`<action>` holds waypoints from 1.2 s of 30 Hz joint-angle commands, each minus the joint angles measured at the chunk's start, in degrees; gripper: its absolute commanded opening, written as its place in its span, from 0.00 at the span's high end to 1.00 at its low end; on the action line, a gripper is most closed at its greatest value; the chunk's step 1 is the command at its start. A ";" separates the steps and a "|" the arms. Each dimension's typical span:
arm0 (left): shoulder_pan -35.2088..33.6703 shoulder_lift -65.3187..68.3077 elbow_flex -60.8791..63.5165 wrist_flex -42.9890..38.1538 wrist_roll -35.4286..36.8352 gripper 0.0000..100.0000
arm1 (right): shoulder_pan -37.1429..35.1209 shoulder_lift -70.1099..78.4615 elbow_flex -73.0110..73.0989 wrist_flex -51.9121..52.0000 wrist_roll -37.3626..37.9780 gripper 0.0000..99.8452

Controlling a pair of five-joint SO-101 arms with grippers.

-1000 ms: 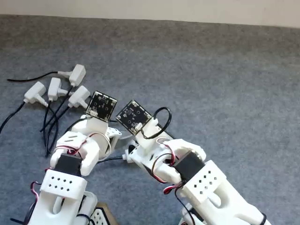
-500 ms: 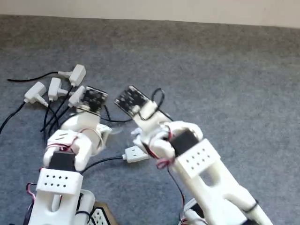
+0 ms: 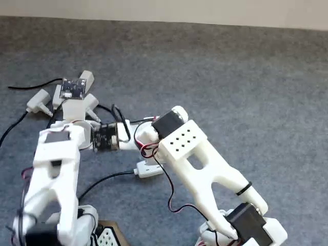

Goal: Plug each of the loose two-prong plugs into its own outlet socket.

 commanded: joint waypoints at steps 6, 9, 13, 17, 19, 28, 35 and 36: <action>0.04 11.56 -7.69 -0.79 0.62 0.64 | -2.59 0.13 -2.42 1.19 9.23 0.99; 1.27 11.56 -7.52 -0.79 0.44 0.64 | -5.32 -0.40 2.68 -4.00 7.91 0.99; 1.45 11.56 -7.52 -0.79 0.35 0.64 | -7.96 -0.40 9.63 -10.51 5.98 0.99; 1.45 11.56 -7.52 -0.79 0.35 0.64 | -7.69 -0.31 11.03 -10.59 5.98 0.99; 1.45 11.56 -7.52 -0.79 0.35 0.64 | -7.60 -0.13 11.12 -10.51 5.98 0.99; 1.45 11.56 -7.52 -0.79 0.35 0.64 | -3.38 -0.40 3.38 -5.49 6.68 0.99; 1.45 11.56 -7.52 -0.70 0.35 0.64 | -2.86 0.04 1.27 -1.89 8.44 0.99; 1.45 11.56 -7.52 -0.70 0.35 0.64 | -2.95 0.04 1.80 -1.98 8.53 0.99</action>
